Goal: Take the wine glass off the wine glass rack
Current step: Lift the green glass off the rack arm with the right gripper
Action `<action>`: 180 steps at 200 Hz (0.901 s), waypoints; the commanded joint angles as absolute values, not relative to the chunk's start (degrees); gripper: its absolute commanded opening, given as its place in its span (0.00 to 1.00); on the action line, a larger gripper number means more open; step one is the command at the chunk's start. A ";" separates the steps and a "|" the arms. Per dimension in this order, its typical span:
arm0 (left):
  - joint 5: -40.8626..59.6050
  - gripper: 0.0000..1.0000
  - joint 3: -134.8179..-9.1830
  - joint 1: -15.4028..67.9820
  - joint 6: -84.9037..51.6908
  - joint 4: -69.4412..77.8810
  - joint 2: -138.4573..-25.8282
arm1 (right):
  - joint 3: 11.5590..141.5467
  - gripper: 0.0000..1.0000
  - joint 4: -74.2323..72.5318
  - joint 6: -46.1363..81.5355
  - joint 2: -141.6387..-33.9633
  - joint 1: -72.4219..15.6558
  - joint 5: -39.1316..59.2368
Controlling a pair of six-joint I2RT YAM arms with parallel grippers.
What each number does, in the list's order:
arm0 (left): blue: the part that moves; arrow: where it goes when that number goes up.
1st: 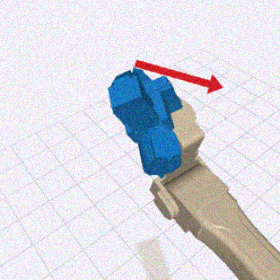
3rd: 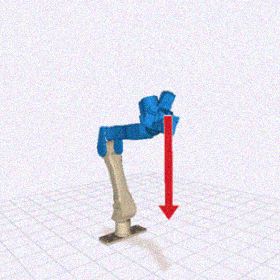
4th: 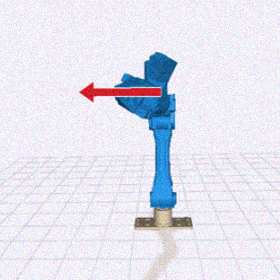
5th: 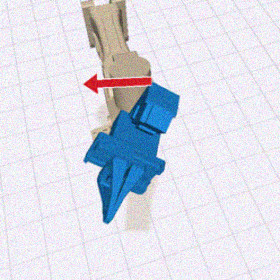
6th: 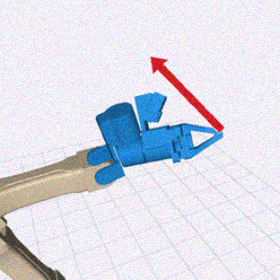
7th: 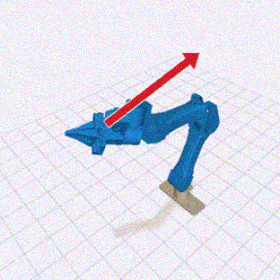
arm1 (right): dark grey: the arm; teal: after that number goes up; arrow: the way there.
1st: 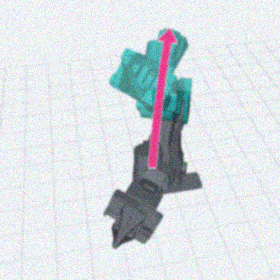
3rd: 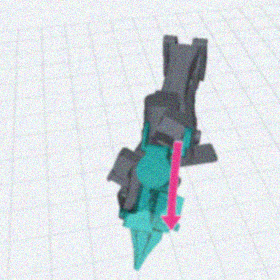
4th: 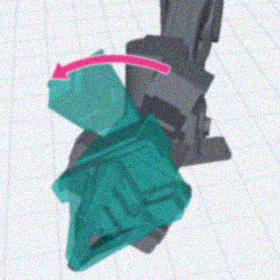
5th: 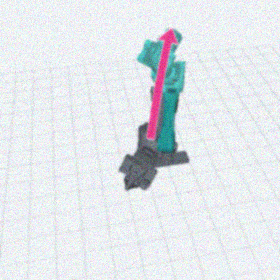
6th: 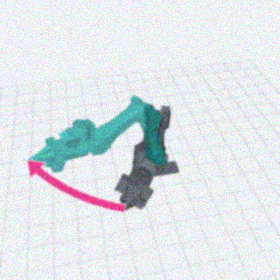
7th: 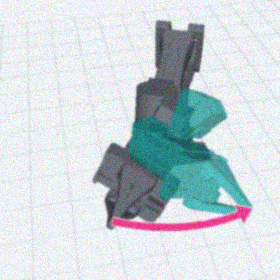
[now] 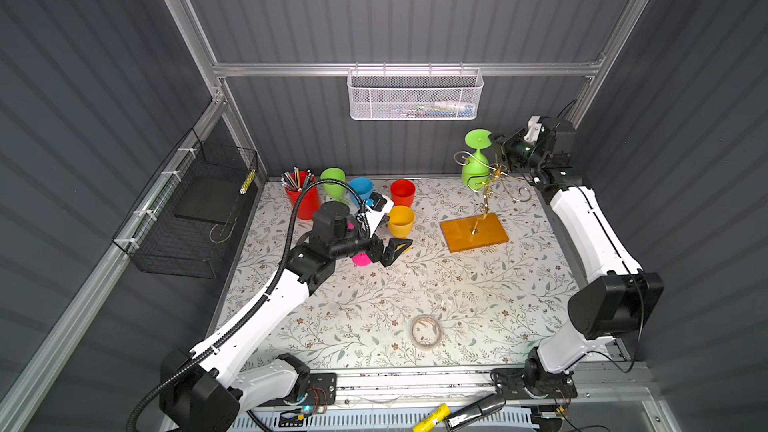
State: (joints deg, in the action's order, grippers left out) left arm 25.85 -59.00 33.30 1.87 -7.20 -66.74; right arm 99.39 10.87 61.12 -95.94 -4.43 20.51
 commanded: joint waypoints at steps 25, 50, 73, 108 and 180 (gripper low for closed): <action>26.94 1.00 -58.39 33.49 1.58 -6.76 -65.20 | 104.17 0.00 11.50 60.33 -98.80 -6.50 17.86; 26.59 1.00 -58.43 33.49 1.72 -6.88 -64.86 | 106.68 0.00 11.84 60.21 -101.00 -7.11 17.48; 26.42 1.00 -58.34 33.49 1.80 -6.97 -64.86 | 108.42 0.00 12.00 60.12 -102.38 -7.89 17.84; 26.15 1.00 -58.34 33.49 2.02 -7.10 -64.75 | 111.13 0.00 12.73 58.98 -103.73 -9.35 18.48; 23.32 1.00 -58.11 33.46 3.46 -8.09 -64.86 | 119.35 0.00 15.62 55.88 -108.01 -14.06 22.40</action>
